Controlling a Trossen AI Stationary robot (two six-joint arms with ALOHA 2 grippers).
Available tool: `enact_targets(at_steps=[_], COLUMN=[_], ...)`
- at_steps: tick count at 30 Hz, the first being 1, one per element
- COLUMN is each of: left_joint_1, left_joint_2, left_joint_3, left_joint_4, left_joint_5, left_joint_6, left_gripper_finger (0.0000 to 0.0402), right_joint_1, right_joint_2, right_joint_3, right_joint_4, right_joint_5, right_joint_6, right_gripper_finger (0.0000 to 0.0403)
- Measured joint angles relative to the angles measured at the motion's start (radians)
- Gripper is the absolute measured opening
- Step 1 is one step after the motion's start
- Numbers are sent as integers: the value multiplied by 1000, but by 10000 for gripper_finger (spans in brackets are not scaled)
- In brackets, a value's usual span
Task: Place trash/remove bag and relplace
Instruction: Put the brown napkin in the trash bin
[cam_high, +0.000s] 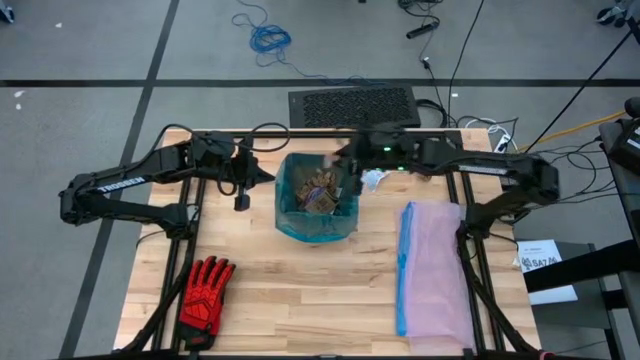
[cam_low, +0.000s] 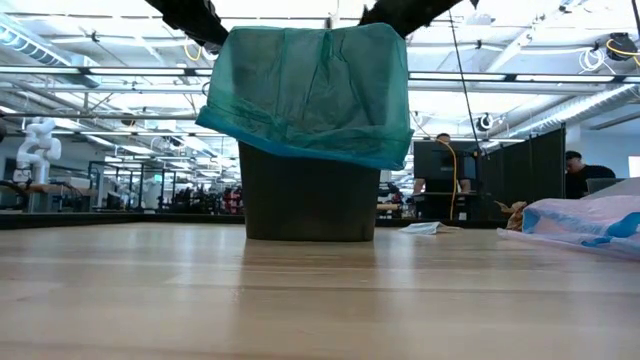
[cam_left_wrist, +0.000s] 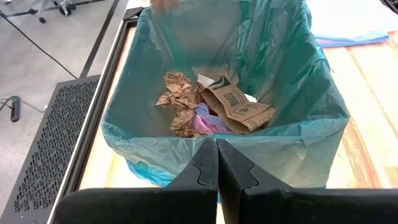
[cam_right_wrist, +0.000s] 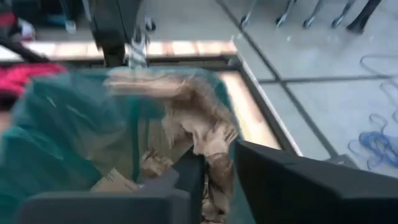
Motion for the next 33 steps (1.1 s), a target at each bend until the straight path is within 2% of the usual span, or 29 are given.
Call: enact_targets(at_steps=[6, 11, 14, 18, 20, 25, 33], left_joint_1=[0, 0, 0, 0, 0, 0, 0], left_joint_2=[0, 0, 0, 0, 0, 0, 0], left_joint_3=[0, 0, 0, 0, 0, 0, 0], left_joint_4=[-1, -4, -8, -29, -31, -18, -23], left_joint_5=[0, 0, -3, -11, -14, -14, -15], left_joint_6=[0, 0, 0, 0, 0, 0, -1], left_gripper_finger=[0, 0, 0, 0, 0, 0, 0], right_joint_1=[-2, -2, -1, -17, -41, -131, -299], right_joint_2=[96, 78, 55, 41, 38, 37, 38], right_joint_3=[160, 279, 358, 425, 432, 356, 43], right_joint_4=[-131, -299, -471, -754, -889, -1070, -1056], right_joint_5=[8, 13, 83, 262, 305, 323, 318], right_joint_6=[-10, -21, -16, 44, 106, 229, 230], right_gripper_finger=[190, 258, 277, 280, 278, 275, 275])
